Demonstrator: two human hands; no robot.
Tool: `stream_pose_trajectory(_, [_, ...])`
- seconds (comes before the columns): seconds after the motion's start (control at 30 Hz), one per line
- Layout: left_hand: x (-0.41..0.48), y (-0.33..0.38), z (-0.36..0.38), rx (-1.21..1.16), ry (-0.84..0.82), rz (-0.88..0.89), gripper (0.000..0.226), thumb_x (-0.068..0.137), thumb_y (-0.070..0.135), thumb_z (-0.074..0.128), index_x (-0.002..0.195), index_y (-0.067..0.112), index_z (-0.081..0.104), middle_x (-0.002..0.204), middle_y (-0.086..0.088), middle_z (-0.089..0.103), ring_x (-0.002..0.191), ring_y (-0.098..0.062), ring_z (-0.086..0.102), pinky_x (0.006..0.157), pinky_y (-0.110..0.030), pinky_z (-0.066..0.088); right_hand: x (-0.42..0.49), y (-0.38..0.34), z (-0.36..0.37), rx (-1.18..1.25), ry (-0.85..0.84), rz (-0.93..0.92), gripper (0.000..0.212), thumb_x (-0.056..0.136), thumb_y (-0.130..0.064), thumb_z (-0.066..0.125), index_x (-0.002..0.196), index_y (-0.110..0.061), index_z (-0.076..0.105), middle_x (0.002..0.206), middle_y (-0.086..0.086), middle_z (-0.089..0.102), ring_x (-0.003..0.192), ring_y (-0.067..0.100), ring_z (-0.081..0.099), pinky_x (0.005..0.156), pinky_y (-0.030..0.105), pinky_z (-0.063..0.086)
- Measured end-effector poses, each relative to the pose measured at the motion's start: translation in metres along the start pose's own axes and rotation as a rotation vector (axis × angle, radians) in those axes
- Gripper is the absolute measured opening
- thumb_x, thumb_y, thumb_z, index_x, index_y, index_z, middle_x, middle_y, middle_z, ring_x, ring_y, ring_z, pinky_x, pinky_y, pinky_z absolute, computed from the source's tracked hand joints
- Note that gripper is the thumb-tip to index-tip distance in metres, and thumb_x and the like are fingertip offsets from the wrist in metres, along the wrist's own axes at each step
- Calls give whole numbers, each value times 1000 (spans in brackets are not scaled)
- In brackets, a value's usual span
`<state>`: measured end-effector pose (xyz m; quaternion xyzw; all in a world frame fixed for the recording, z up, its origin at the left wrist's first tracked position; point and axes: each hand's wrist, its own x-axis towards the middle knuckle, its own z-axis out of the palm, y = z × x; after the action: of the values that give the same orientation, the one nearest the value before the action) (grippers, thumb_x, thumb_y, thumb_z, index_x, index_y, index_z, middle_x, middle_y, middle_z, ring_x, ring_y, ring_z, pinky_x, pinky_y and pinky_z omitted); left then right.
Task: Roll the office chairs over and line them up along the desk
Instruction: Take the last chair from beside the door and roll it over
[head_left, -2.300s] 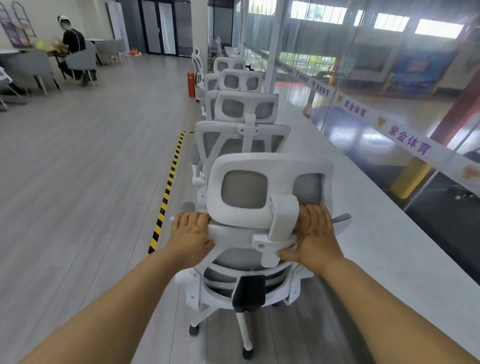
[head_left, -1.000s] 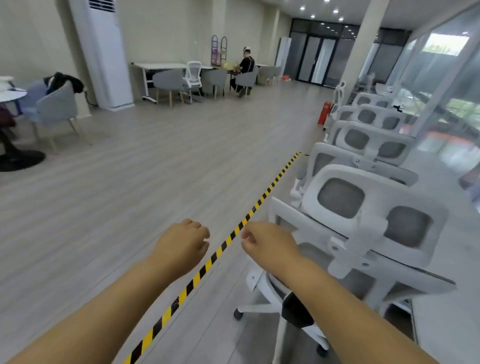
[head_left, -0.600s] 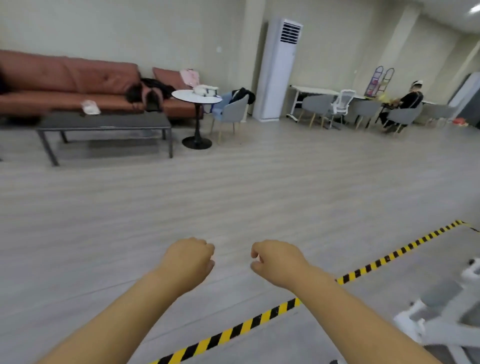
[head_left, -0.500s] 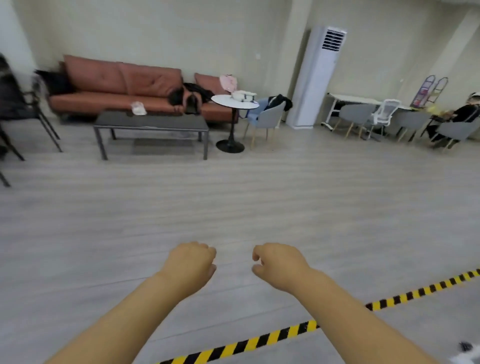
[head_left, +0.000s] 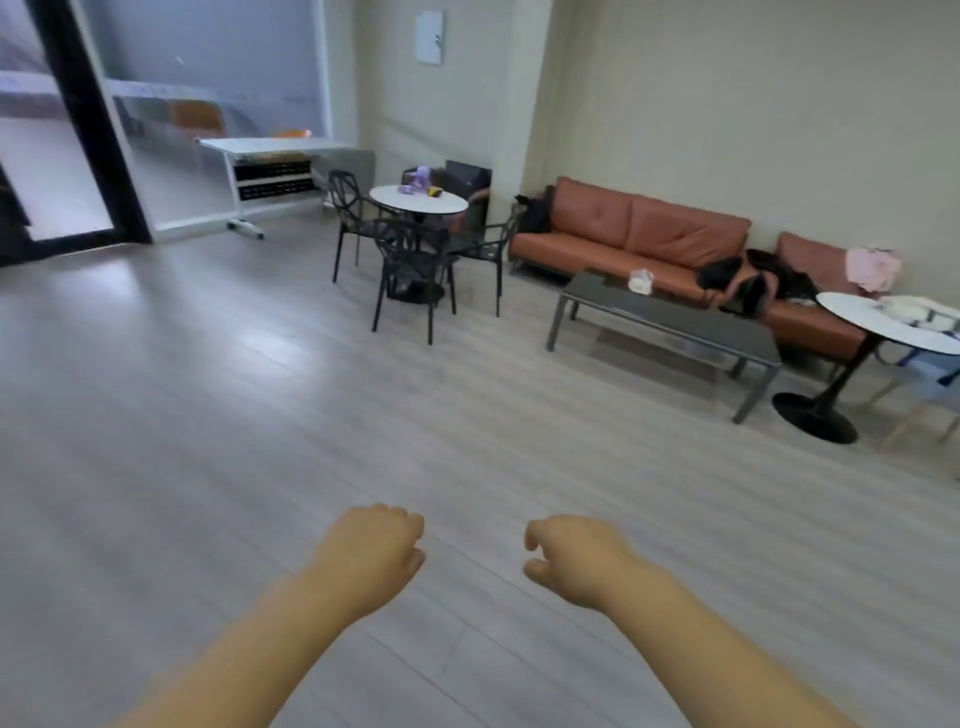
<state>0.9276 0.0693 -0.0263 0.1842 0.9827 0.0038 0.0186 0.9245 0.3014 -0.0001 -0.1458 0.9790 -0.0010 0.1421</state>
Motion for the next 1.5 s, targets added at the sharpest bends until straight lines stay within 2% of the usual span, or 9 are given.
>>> stream_pose_trajectory(0.37, [16,-224,-17,34,33,-510,36,97,38,34,121,18,51,118,-1,57,108,-22,53,82,-28,44,254,-164,-66,-151,51,-469,35,94,-40,44,121,-20,53,122,4,58,108,26,55,84,35,45])
stream_pose_trajectory(0.73, [47,-403,-23,92,20,-881,34,96,36,35,117,18,54,114,1,60,104,-20,56,78,-30,40,469,-317,-123,-217,73,-799,35,94,-42,43,121,-22,53,121,1,59,107,25,57,83,33,44])
stream_pose_trajectory(0.8, [42,-436,-19,139,68,-899,26,91,36,46,105,19,60,101,1,63,92,-19,60,67,-28,37,499,-352,-126,-224,61,-848,35,94,-42,43,121,-22,53,121,1,59,107,25,57,82,33,44])
stream_pose_trajectory(0.9, [36,-496,-11,164,69,-930,20,64,35,77,65,20,63,59,4,60,52,-15,59,47,-22,28,543,-404,-130,-240,62,-916,34,94,-41,43,119,-21,54,118,1,61,103,25,58,81,33,46])
stream_pose_trajectory(1.07, [37,-611,0,143,68,-1010,25,50,32,83,54,23,60,45,9,51,34,-10,46,36,-19,10,625,-497,-148,-237,39,-963,35,94,-42,43,121,-22,54,117,0,60,101,23,58,80,32,45])
stream_pose_trajectory(1.23, [54,-744,-11,128,205,-1043,28,43,27,86,50,24,59,42,11,50,31,-7,44,45,-10,-3,712,-593,-195,-246,84,-967,35,95,-42,42,122,-22,54,118,-1,60,102,21,58,84,33,47])
stream_pose_trajectory(1.33, [75,-813,-25,151,206,-1059,24,52,26,84,57,20,61,48,10,55,37,-9,48,39,-13,5,762,-634,-214,-245,101,-960,34,96,-40,41,118,-19,55,115,1,61,98,22,60,83,35,49])
stream_pose_trajectory(1.4, [91,-854,-26,111,232,-1044,13,72,27,72,73,17,64,66,6,63,55,-15,59,41,-22,27,797,-653,-220,-243,91,-947,33,95,-40,41,117,-19,55,114,0,61,97,22,60,82,35,50])
stream_pose_trajectory(1.5, [114,-915,-18,79,196,-1030,13,66,25,76,65,18,64,56,6,61,45,-14,56,37,-25,42,854,-679,-227,-233,88,-920,33,95,-41,42,117,-21,56,113,0,61,97,21,59,80,33,49])
